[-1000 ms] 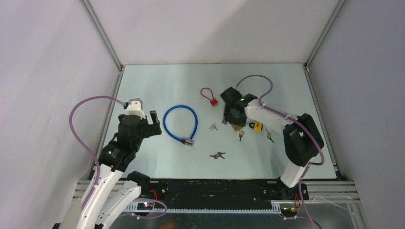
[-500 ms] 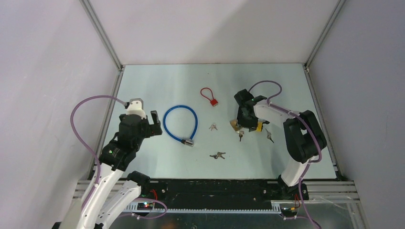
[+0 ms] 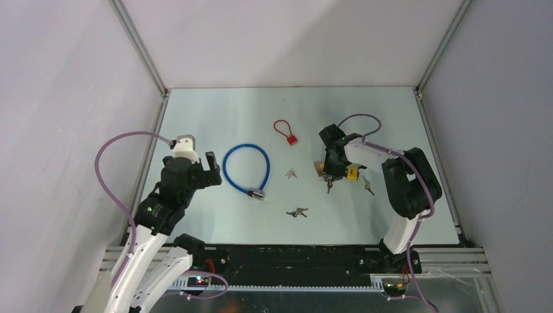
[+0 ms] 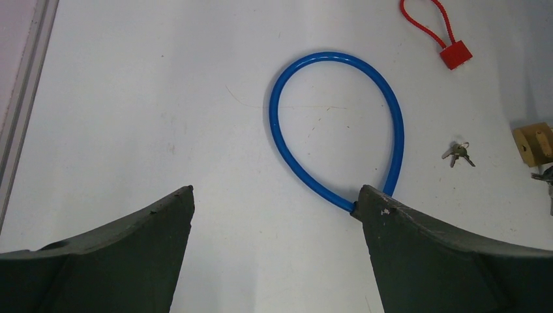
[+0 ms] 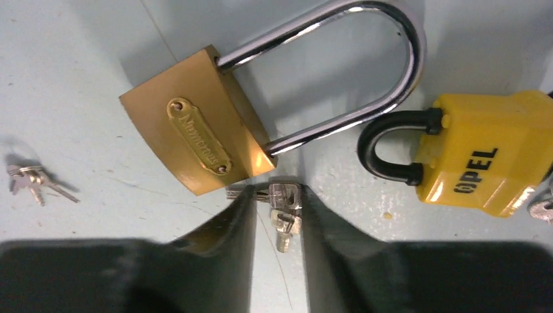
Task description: Unlock with the key
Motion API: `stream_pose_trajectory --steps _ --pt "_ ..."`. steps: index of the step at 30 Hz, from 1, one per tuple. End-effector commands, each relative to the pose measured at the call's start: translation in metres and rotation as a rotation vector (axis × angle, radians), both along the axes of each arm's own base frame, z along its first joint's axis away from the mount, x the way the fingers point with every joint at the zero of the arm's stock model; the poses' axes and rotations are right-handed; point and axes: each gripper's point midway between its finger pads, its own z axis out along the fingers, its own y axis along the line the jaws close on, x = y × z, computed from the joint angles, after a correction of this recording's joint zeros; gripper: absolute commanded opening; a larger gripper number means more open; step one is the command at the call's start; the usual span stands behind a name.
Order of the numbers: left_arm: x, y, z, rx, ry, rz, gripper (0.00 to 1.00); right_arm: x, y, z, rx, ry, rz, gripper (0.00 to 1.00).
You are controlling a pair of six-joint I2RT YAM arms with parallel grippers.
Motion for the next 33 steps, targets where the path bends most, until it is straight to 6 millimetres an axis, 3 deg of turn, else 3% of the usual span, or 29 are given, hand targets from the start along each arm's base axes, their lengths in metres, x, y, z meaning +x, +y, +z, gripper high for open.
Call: stream_pose_trajectory --steps 1,8,14,20,24,30,31,33 --pt "0.001 -0.008 0.005 -0.028 -0.020 -0.034 1.00 -0.012 0.006 -0.008 0.034 0.017 0.024 0.24" --pt "0.000 -0.030 0.010 -0.125 -0.014 -0.107 1.00 -0.013 0.028 0.015 0.093 -0.071 0.090 0.00" --pt "0.000 -0.058 0.015 -0.252 -0.004 -0.192 1.00 -0.013 0.054 0.041 0.210 -0.158 0.140 0.00" --pt "-0.001 -0.098 0.019 -0.470 -0.010 -0.309 1.00 -0.011 0.089 0.085 0.367 -0.292 0.215 0.00" --pt "-0.002 -0.121 0.011 -0.588 -0.004 -0.370 1.00 -0.018 0.115 0.117 0.478 -0.368 0.282 0.00" --pt "0.000 -0.142 0.016 -0.738 -0.060 -0.427 1.00 -0.035 0.148 0.158 0.694 -0.447 0.346 0.00" --pt "0.002 -0.145 0.023 -0.776 -0.085 -0.431 1.00 -0.036 0.151 0.161 0.715 -0.452 0.339 0.00" --pt "0.002 -0.146 0.020 -0.792 -0.083 -0.422 1.00 -0.035 0.153 0.165 0.733 -0.461 0.319 0.00"
